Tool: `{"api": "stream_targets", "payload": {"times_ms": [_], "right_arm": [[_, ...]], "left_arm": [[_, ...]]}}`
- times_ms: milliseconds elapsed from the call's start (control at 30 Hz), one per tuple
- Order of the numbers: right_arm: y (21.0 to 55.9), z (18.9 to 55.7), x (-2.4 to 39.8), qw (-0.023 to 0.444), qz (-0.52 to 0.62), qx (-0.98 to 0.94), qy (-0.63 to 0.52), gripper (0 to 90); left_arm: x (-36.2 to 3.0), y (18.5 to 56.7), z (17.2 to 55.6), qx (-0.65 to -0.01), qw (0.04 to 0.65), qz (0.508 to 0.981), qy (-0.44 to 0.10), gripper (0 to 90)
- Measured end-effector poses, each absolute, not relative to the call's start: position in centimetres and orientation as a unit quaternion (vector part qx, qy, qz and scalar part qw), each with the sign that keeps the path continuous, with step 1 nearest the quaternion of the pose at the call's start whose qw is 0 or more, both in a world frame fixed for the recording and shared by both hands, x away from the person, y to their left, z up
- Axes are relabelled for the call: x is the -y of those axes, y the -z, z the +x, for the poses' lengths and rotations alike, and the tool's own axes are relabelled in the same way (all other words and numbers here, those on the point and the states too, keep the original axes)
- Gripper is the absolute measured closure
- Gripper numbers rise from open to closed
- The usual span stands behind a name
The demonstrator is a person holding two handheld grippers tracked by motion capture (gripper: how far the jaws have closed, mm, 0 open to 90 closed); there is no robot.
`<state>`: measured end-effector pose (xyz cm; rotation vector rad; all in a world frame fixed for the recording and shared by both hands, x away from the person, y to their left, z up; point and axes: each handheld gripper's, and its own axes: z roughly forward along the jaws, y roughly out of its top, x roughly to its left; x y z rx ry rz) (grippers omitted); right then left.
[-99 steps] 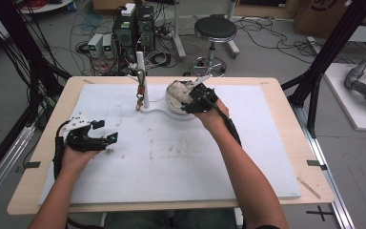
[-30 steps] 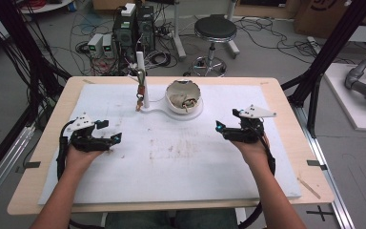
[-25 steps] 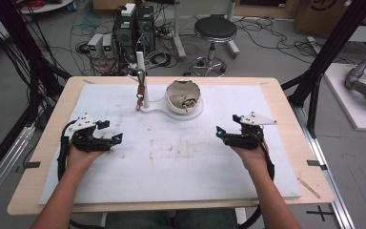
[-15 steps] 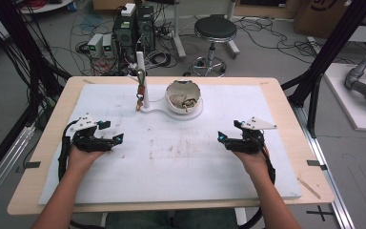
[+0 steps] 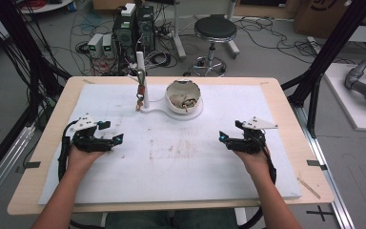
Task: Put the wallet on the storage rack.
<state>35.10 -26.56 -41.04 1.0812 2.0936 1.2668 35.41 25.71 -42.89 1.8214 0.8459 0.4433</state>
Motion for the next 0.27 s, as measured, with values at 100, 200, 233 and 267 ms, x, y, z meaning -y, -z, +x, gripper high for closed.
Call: {"api": "stream_targets", "payload": {"times_ms": [100, 200, 233, 267], "right_arm": [[41.07, 35.14, 26.57, 0.231, 0.394, -0.762, -0.460, 19.9], [41.09, 35.12, 26.52, 0.228, 0.396, -0.763, -0.457, 19.9], [41.10, 35.14, 26.50, 0.230, 0.395, -0.763, -0.457, 19.8], [41.10, 35.14, 26.50, 0.230, 0.394, -0.763, -0.457, 19.9]], "left_arm": [[-25.68, 42.91, 35.42, -0.352, 0.516, 0.759, -0.185, 17.8], [-25.69, 42.94, 35.46, -0.353, 0.516, 0.759, -0.184, 17.8], [-25.71, 42.93, 35.47, -0.352, 0.516, 0.759, -0.184, 17.8], [-25.72, 42.94, 35.49, -0.352, 0.517, 0.759, -0.184, 17.8]]}}
